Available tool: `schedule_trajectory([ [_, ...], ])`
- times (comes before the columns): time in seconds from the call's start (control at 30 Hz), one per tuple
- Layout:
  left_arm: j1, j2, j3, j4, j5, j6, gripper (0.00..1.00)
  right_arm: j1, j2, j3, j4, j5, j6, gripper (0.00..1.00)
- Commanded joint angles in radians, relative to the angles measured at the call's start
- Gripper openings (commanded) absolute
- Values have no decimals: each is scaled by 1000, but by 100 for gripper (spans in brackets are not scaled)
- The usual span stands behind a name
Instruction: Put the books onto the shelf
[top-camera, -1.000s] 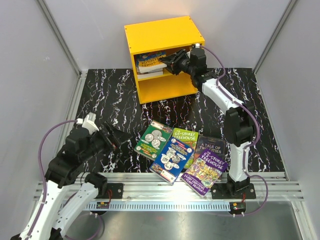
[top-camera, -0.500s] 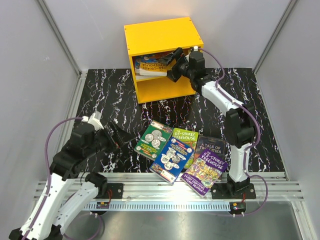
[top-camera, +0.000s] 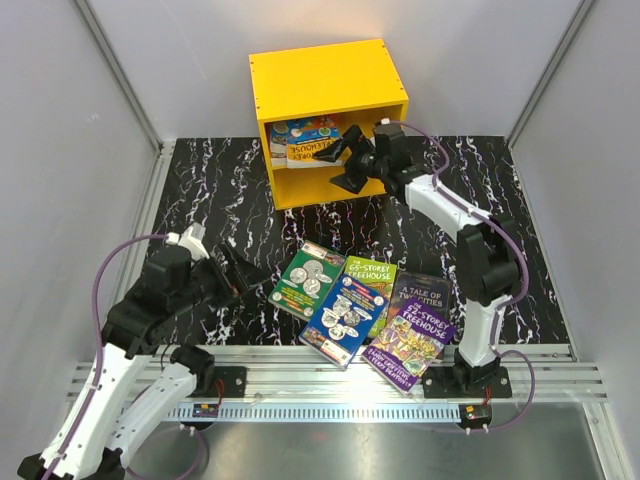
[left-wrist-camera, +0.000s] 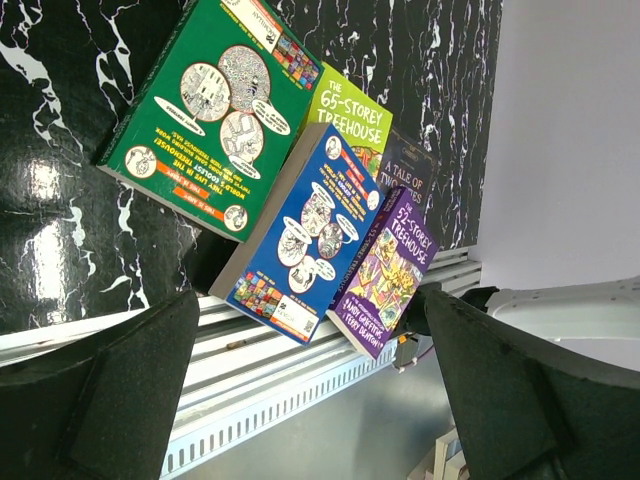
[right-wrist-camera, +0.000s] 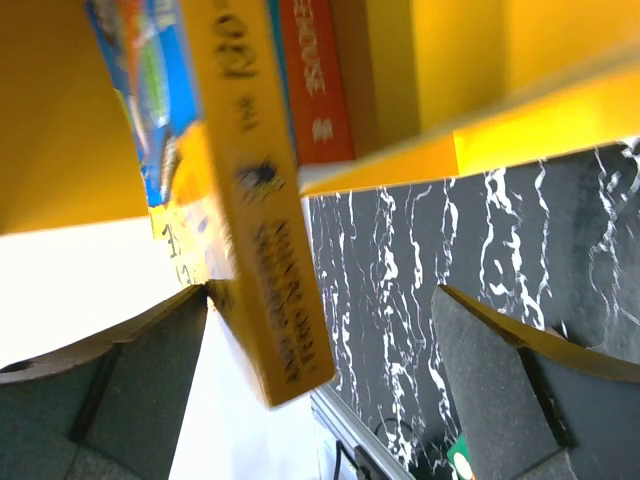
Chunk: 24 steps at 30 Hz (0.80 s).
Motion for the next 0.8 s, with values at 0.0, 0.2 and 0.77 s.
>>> schedule_trajectory([
  [0.0, 3, -14, 39, 5, 34, 3, 97, -17, -109, -71, 51, 43, -42, 100],
  [0.2, 3, -24, 39, 2, 33, -13, 97, -28, -122, -70, 142, -24, -12, 100],
  [0.77, 3, -56, 51, -41, 22, -32, 95, -77, -238, -151, 164, 25, 15, 90],
])
